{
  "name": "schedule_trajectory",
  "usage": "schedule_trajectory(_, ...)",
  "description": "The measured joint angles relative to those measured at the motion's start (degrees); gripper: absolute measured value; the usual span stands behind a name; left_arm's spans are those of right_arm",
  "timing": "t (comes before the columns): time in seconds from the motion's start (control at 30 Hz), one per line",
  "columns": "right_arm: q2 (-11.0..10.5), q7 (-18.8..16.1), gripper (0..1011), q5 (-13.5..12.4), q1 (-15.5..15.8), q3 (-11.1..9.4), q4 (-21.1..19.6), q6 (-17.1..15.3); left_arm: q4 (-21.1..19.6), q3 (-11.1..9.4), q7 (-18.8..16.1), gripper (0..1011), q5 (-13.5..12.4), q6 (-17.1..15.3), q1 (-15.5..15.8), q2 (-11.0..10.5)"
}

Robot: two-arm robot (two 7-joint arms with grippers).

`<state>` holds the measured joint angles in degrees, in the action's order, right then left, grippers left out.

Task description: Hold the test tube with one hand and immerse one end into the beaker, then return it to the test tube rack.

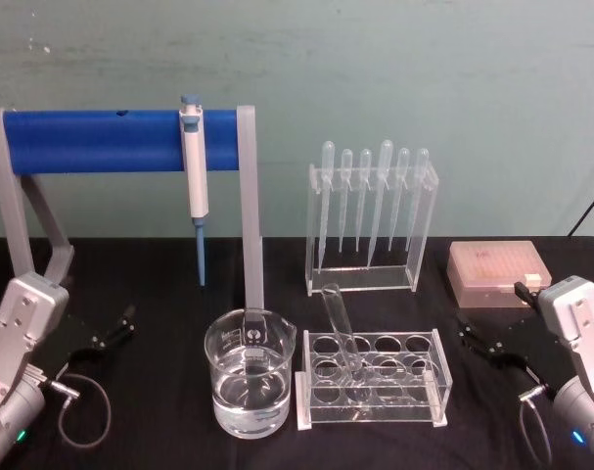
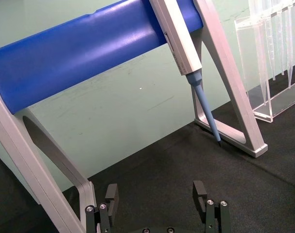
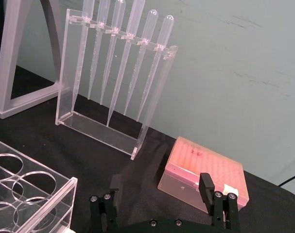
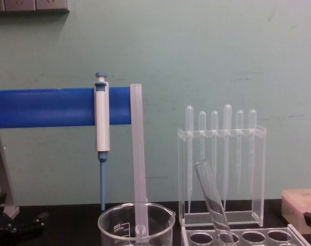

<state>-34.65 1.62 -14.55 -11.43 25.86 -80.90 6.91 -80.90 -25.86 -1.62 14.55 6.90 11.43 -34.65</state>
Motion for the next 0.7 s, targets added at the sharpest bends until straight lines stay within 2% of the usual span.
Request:
schedule_trajectory(0.5,0.0,0.0,1002,0.0,0.0,0.0,0.0,0.0,0.0,0.0,0.0,1000,0.0,0.0,0.0,0.0)
schedule_trajectory(0.7,-0.7,-0.08,1002,0.19,1.86,-1.53,-1.67,0.7,0.0,0.0,0.0,1000,0.0,0.0,0.0,0.0)
